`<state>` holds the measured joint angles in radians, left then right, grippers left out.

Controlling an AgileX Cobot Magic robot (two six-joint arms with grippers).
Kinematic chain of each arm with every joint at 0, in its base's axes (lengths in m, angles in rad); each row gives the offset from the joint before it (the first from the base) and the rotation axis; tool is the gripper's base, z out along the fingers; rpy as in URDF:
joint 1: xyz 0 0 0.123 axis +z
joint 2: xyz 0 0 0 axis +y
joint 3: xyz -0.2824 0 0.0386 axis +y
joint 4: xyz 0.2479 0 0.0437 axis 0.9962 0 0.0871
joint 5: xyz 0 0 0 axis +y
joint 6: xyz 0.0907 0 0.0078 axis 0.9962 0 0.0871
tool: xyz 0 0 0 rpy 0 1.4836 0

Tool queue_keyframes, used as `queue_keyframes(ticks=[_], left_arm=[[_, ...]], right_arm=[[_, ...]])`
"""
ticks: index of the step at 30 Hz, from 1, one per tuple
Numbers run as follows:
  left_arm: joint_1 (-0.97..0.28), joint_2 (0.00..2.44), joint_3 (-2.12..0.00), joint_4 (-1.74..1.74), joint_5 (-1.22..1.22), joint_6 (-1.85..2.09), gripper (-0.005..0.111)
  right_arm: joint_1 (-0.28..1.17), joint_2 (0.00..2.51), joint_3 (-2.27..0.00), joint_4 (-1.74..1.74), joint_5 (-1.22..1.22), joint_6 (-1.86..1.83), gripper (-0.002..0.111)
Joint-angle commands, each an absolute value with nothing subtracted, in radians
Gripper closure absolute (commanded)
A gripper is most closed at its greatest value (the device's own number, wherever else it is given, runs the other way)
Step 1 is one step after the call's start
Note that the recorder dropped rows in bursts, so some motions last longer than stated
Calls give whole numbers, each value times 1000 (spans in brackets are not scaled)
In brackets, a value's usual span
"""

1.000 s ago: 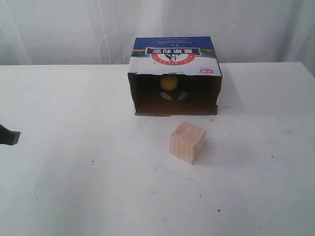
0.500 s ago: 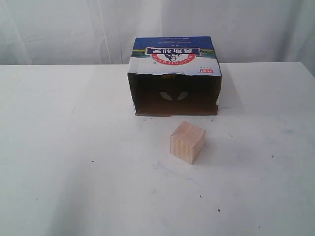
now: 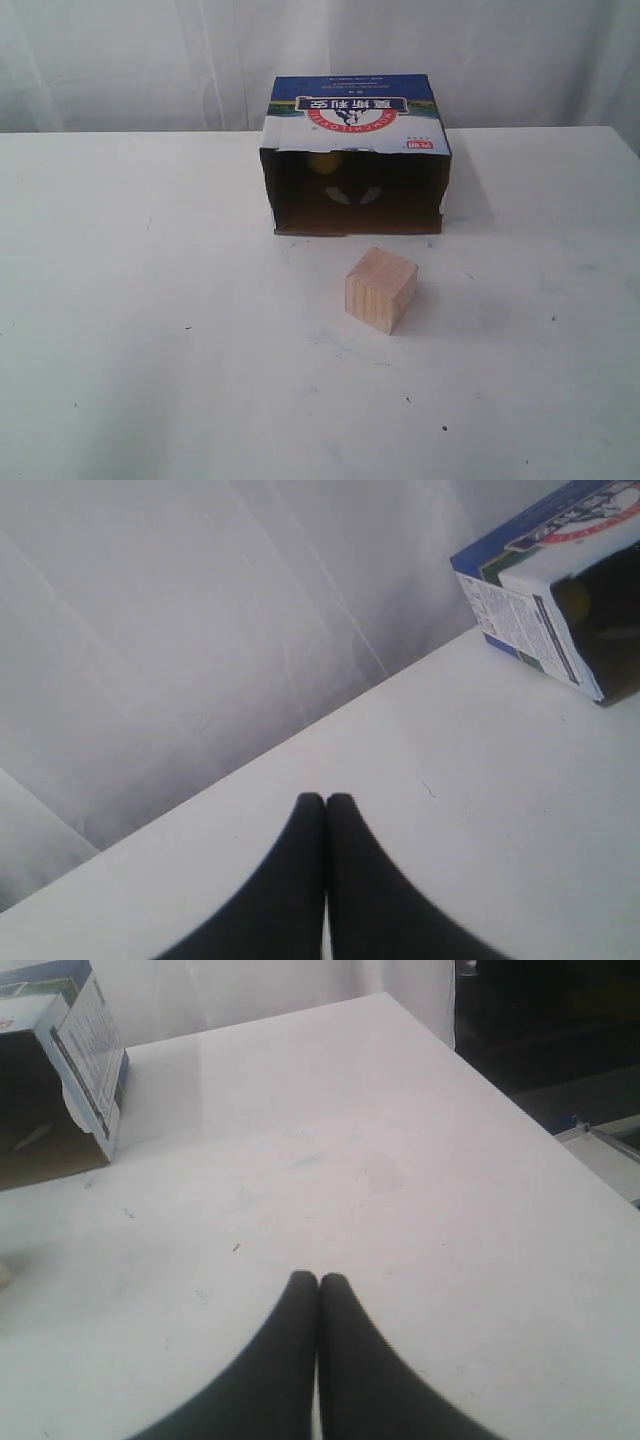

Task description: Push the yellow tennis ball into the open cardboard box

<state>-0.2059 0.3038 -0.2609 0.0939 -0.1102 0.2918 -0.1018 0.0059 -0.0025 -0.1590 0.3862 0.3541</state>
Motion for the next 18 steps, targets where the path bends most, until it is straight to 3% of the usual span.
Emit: queue_keyframes(ticks=[1, 6, 12, 18], left_arm=[[-203, 287, -267, 86, -113, 289, 107], [-201, 288, -267, 86, -74, 289, 107], [-196, 280, -267, 64, 144, 157, 107], [-80, 185, -267, 64, 255, 46, 107]], right_arm=[[-105, 0, 0, -161, 374, 356, 108], [-105, 0, 0, -161, 376, 356, 108], [-105, 0, 0, -161, 376, 356, 108], [-105, 0, 0, -161, 374, 356, 108]])
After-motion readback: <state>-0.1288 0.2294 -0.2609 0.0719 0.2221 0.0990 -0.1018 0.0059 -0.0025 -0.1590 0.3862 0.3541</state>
